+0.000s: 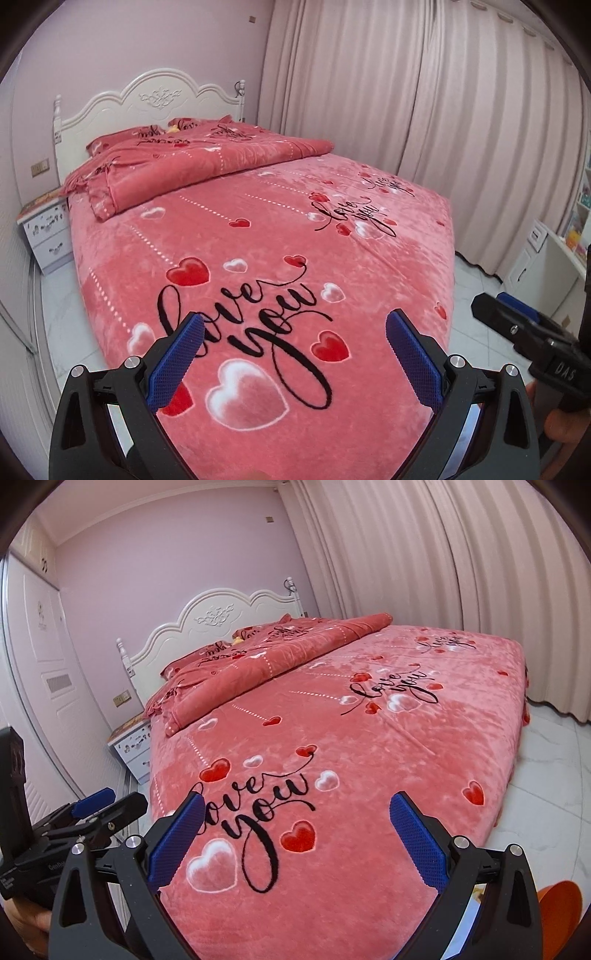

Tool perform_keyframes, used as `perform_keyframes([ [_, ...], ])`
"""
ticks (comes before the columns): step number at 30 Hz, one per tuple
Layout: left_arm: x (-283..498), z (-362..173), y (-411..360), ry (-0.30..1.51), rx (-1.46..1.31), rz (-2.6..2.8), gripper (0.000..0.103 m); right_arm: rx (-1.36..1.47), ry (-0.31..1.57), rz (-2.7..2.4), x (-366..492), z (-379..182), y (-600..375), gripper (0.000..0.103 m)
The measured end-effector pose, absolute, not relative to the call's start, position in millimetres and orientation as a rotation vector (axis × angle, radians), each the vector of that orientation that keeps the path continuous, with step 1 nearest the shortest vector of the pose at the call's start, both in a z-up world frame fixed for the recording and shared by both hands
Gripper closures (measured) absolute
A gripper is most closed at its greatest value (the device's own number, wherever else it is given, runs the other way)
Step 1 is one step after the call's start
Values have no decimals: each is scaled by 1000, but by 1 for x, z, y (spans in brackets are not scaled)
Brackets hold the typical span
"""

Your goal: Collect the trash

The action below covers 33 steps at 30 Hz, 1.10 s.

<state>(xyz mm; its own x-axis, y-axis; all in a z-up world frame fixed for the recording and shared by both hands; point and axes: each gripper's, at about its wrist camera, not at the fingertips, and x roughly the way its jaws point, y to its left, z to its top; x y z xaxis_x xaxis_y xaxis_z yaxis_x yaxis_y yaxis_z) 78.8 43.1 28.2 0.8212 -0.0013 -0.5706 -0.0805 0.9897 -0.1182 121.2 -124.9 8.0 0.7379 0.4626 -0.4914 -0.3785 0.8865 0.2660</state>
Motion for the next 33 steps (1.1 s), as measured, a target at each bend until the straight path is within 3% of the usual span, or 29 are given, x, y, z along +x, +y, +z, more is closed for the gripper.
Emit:
perform_keyframes([
  [33,71,32,38,589,-69,41,6,134,563,476,113,6,-116,5],
])
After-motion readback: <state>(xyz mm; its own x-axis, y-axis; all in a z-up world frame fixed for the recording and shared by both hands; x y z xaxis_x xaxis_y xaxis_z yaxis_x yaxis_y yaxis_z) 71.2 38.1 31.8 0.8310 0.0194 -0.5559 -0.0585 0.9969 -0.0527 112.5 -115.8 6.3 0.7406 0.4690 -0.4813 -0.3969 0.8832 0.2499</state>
